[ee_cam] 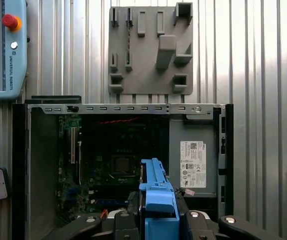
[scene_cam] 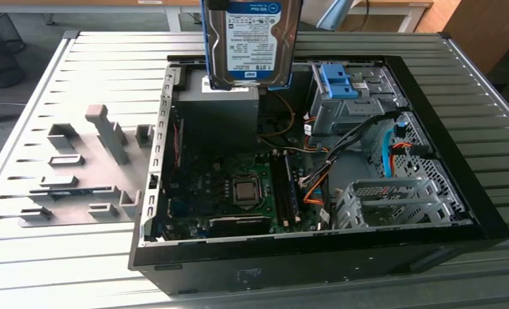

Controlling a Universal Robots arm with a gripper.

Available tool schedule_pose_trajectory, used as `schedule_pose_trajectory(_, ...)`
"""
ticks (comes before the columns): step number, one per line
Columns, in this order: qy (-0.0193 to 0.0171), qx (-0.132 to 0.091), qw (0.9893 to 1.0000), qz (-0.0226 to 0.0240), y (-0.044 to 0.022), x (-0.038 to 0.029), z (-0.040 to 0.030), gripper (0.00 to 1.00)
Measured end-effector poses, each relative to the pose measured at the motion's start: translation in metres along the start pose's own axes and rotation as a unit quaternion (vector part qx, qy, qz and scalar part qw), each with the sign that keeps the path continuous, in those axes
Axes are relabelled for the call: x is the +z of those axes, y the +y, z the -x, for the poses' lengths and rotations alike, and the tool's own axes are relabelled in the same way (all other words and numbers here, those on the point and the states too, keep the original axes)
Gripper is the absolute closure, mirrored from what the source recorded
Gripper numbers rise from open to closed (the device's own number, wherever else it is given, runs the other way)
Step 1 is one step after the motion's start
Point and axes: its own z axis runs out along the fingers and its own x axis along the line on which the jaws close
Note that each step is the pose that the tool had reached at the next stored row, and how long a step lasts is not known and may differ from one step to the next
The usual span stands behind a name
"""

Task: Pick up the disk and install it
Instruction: 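Insert the disk into the insertion slot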

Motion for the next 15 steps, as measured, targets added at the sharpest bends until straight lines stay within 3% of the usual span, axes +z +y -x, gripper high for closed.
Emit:
schedule_pose_trajectory(4, 0.0, 0.0, 1.0, 0.0, -0.0003, 0.0007, -0.0136, 0.64)
schedule_pose_trajectory(12, 0.0, 0.0, 1.0, 0.0, -0.0011, 0.003, -0.0474, 0.64)
schedule_pose_trajectory(15, -0.0001, 0.0, 1.0, -0.0001, -0.0017, 0.0039, -0.053, 0.64)
